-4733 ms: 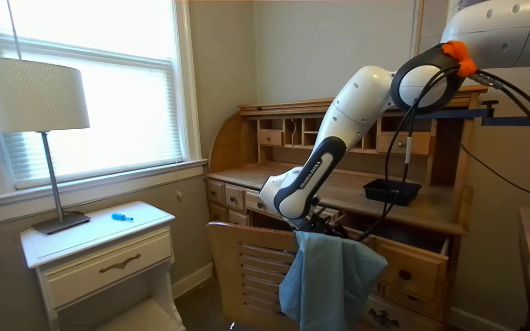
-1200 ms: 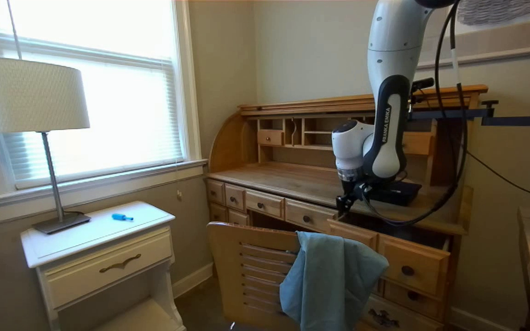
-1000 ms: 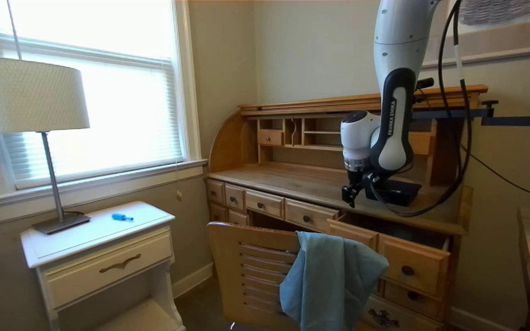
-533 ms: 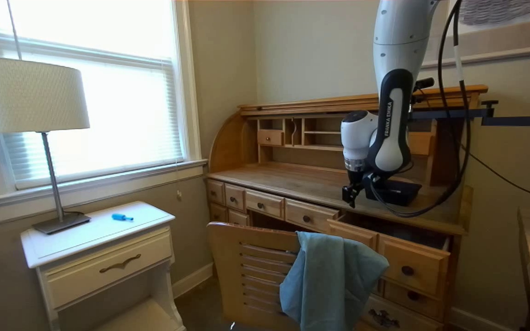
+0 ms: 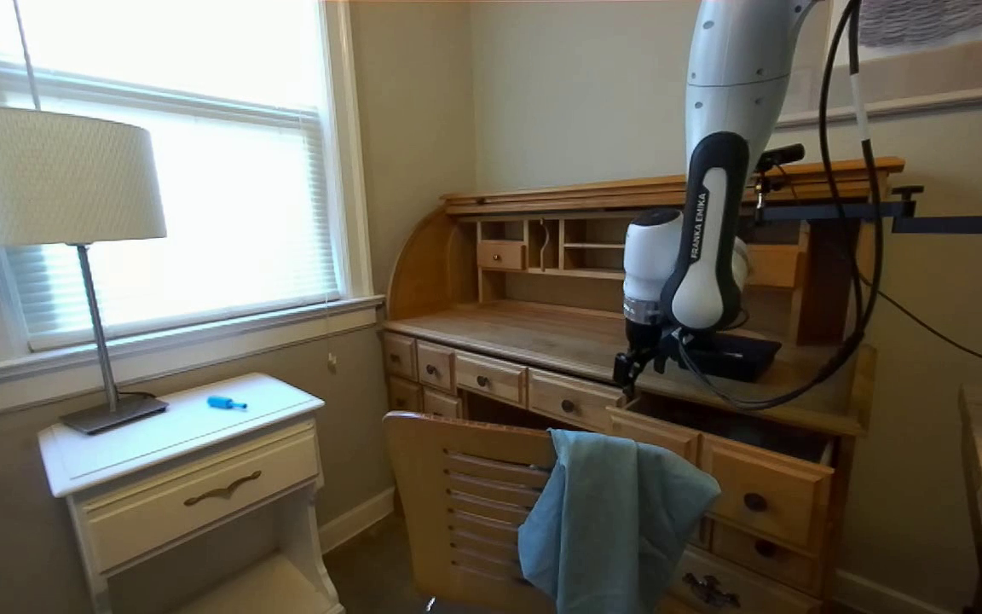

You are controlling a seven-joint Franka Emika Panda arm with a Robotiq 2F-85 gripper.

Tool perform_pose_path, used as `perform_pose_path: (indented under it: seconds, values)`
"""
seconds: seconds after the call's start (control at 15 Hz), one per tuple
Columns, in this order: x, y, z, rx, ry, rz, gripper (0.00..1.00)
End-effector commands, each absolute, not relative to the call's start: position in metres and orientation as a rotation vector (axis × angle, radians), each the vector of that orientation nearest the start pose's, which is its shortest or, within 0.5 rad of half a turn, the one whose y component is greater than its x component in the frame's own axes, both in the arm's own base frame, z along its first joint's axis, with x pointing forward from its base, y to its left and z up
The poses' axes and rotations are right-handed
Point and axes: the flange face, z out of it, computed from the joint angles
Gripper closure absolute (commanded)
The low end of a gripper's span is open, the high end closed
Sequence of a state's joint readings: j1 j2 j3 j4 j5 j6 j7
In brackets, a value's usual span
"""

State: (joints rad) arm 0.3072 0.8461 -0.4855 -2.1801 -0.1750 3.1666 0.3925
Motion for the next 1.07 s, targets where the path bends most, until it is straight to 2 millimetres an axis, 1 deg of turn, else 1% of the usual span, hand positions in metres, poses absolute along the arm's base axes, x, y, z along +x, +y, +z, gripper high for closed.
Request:
perform_pose_path:
  seconds: [0.0,0.13,0.2,0.33,0.4,0.47,0.6,0.8,0.87,1.0]
  values:
    - [0.532,-0.082,0.055,-3.327,0.185,-0.423,0.0]
    - [0.531,-0.066,0.044,-3.242,0.048,-0.42,0.0]
    - [0.529,-0.061,0.039,-3.206,0.007,-0.395,0.0]
    - [0.522,-0.059,0.029,-3.16,-0.029,-0.341,0.0]
    - [0.519,-0.062,0.029,-3.147,-0.031,-0.328,0.0]
    - [0.519,-0.066,0.023,-3.134,-0.016,-0.326,0.0]
    - [0.516,-0.079,0.024,-3.128,0.009,-0.32,0.0]
    - [0.513,-0.099,0.033,-3.151,0.066,-0.367,0.0]
    - [0.512,-0.101,0.034,-3.149,0.063,-0.364,0.0]
    - [0.511,-0.099,0.025,-3.127,0.031,-0.313,0.0]
